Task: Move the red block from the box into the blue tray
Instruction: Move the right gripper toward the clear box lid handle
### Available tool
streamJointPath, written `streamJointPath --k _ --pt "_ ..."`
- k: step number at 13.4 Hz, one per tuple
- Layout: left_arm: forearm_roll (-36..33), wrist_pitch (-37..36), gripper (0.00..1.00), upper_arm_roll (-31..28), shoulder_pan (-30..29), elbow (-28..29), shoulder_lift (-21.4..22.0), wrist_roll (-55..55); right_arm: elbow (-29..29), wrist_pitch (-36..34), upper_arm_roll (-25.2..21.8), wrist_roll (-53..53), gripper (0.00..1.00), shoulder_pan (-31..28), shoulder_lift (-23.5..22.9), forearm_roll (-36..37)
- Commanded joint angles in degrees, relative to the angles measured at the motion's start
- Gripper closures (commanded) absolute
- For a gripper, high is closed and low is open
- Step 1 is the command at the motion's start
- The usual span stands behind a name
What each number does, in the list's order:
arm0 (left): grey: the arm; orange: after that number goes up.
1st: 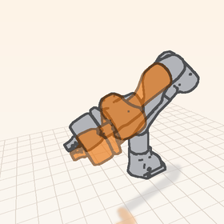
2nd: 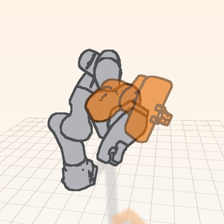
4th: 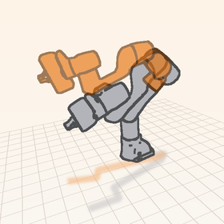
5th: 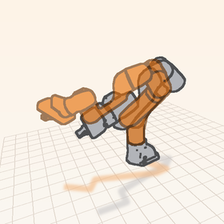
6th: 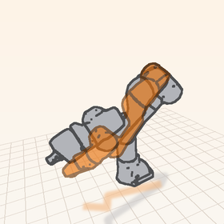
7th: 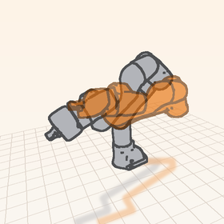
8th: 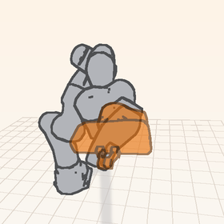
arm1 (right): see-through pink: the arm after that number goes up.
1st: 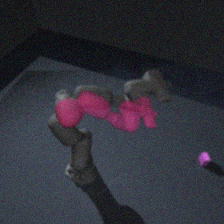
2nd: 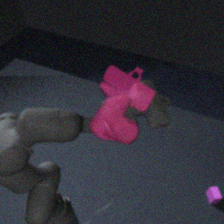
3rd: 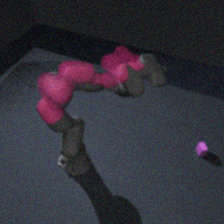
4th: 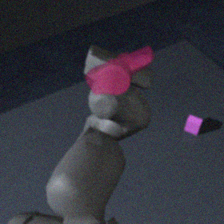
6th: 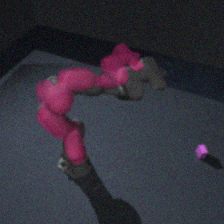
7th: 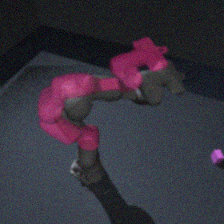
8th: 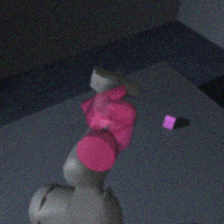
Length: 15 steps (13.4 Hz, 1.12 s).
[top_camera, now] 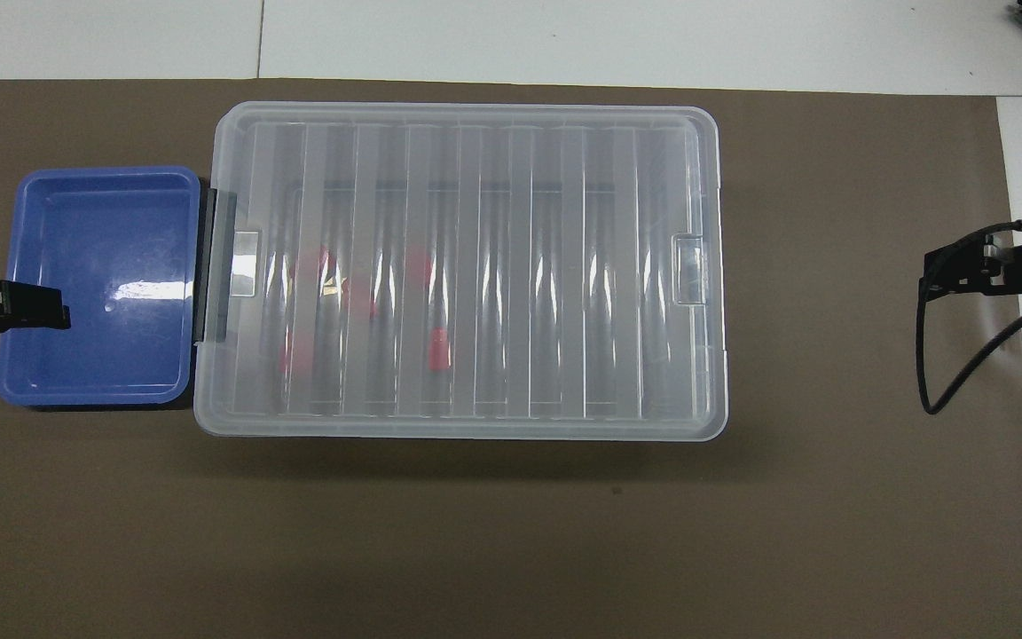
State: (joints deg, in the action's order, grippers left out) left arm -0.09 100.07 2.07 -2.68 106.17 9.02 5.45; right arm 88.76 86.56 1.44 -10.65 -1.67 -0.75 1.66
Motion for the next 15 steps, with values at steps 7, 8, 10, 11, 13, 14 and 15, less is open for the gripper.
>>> streamJointPath --k 7,8,10,11,13,14,15 --pt "0.9 1.3 0.00 0.3 -0.8 2.1 1.7 -0.4 3.4 5.5 0.5 -0.1 0.01 0.7 1.6 -0.5" --pt "0.9 1.4 0.00 0.3 -0.8 2.1 1.7 -0.4 3.4 5.6 0.5 -0.3 0.01 1.3 1.2 -0.5" --pt "0.9 1.4 0.00 0.3 -0.8 2.1 1.7 -0.4 4.4 9.4 0.5 -0.4 0.01 2.2 0.2 -0.5" --pt "0.8 1.3 0.00 0.2 -0.7 2.1 1.7 -0.4 4.5 11.1 0.5 -0.7 0.01 3.3 -0.4 -0.4" --pt "0.9 1.3 0.00 0.3 -0.7 2.1 1.7 -0.4 4.3 13.7 0.6 -3.0 0.01 4.5 -1.9 -0.3" --pt "0.9 1.3 0.00 0.3 -0.8 2.1 1.7 -0.4 4.3 14.7 0.6 -4.5 0.01 5.9 -2.6 -0.3" --pt "0.9 1.3 0.00 0.3 -0.7 2.1 1.7 -0.4 4.3 15.7 0.6 -6.0 0.01 6.9 -3.3 -0.3"
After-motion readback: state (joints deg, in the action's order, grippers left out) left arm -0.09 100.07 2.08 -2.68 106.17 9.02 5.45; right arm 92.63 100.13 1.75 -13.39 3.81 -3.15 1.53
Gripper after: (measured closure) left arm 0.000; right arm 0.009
